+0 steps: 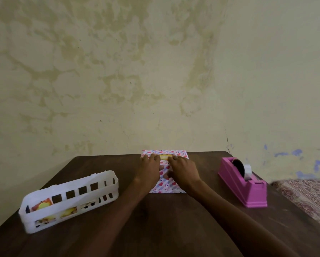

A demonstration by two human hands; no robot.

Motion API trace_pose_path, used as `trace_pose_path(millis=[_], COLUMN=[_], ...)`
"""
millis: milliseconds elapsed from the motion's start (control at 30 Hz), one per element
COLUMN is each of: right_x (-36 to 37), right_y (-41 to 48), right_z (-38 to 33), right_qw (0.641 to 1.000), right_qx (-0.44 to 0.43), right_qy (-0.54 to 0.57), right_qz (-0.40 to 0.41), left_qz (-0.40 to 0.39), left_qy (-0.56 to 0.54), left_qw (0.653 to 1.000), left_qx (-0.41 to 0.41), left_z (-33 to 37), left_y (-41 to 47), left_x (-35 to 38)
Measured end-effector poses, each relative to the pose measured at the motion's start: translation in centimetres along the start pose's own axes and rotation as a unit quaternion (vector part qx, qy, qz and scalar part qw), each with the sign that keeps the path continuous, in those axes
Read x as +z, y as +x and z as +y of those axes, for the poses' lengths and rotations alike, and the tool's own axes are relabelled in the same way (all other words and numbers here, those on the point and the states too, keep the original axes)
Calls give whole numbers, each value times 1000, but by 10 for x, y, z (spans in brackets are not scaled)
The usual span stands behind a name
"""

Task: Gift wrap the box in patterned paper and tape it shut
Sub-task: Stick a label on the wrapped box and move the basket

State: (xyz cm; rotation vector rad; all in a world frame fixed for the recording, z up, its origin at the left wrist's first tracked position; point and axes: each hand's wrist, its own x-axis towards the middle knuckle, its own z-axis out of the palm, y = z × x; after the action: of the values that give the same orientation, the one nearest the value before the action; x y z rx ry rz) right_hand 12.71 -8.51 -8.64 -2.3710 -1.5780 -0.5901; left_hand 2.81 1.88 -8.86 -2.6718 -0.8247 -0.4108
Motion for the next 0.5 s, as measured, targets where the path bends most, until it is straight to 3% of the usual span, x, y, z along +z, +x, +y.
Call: trace_pose_path(millis=[167,300,367,500], right_x=[-2,-2,1,0], right_y=[0,3,9,17], right_z=[3,-1,-1,7], right_qw=[999,999,997,994], right_qx=[18,-34,-77,-57], right_qy=[14,11,26,-9], right_qz=[29,40,9,-96], left_qz=[12,-84,-102,-115], left_qy=[-119,-171,-149,-183], left_qw=[992,981,983,972], left_qx=[-31,-48,-27,-91], left_z=[-4,-10,-11,-7], left_y=[-1,1,6,7], left_x=[-5,-5,-5,-4])
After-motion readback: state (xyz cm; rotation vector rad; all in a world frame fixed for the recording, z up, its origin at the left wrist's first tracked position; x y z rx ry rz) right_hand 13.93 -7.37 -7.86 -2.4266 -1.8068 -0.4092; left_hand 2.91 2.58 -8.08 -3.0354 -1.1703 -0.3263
